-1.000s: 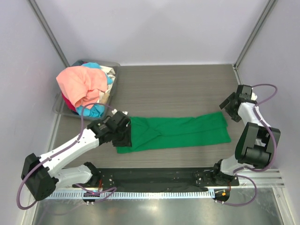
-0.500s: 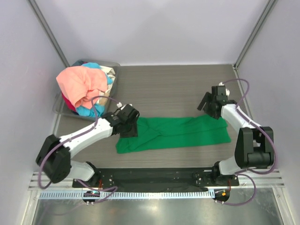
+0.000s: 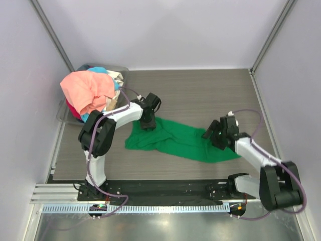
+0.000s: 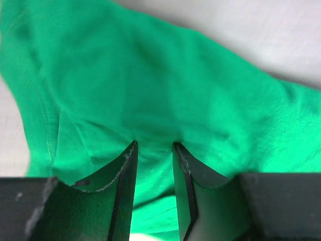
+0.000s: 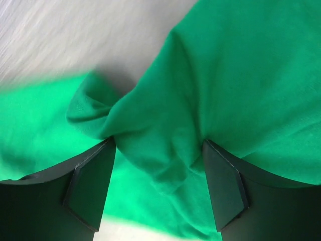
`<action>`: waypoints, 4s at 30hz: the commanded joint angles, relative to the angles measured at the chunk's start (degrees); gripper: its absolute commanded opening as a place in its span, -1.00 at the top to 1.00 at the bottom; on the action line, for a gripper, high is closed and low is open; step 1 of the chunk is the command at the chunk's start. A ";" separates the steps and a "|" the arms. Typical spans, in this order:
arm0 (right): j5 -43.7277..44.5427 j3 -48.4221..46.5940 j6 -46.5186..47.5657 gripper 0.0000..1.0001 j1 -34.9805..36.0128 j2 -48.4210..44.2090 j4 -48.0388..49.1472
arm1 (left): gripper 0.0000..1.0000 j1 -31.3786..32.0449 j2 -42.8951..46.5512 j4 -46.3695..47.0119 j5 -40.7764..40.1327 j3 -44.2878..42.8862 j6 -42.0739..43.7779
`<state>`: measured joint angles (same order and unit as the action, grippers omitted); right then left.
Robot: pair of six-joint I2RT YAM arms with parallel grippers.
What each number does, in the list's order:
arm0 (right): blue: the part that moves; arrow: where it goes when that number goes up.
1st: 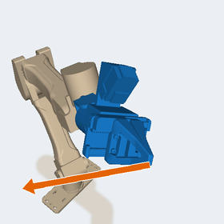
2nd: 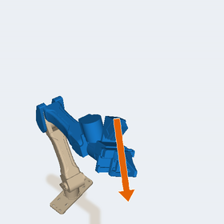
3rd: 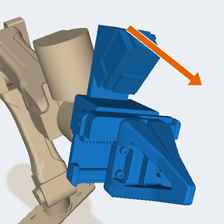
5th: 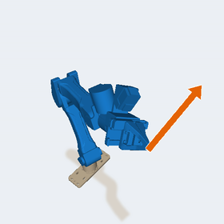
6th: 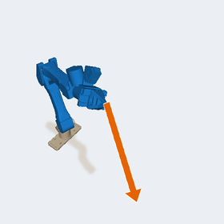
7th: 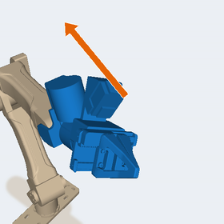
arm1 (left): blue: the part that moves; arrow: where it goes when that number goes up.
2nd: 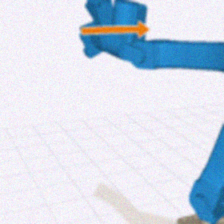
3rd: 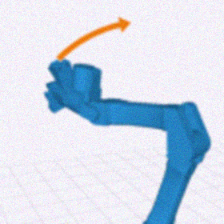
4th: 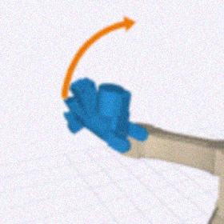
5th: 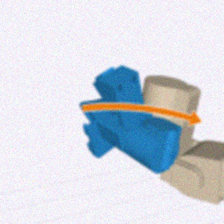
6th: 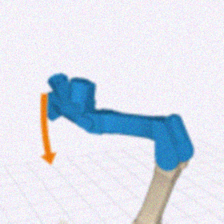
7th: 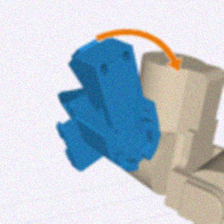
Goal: Fold and stack the t-shirts
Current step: Fold the tshirt
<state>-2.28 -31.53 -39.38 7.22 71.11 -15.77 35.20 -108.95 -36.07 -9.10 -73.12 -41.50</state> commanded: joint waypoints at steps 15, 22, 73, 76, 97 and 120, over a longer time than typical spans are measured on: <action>25.91 -24.84 -15.69 -0.62 54.65 -1.54 -16.29 | -0.03 -4.97 -34.18 -7.55 19.38 -75.24 14.60; 30.95 -42.37 4.52 -0.73 45.09 8.32 -18.24 | -0.32 -7.86 -2.79 -5.47 6.48 -48.01 16.10; 21.62 -94.08 -7.11 0.98 2.53 74.35 -15.26 | -0.33 -13.05 53.49 -6.55 -0.66 20.74 12.75; 17.17 -92.57 -5.20 0.75 2.62 74.17 -12.89 | -0.31 -13.05 51.39 -6.03 2.77 20.65 13.02; 7.21 -45.32 9.67 -0.77 -0.10 26.91 -13.59 | -0.35 19.01 19.32 23.33 11.65 19.69 -4.99; -4.48 1.46 -4.12 -0.73 7.61 -3.95 -7.34 | 0.99 24.21 16.99 33.97 4.98 29.78 -14.66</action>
<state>-5.63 -32.62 -38.22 12.23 69.91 -24.10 59.24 -96.44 1.10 1.06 -46.37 -54.35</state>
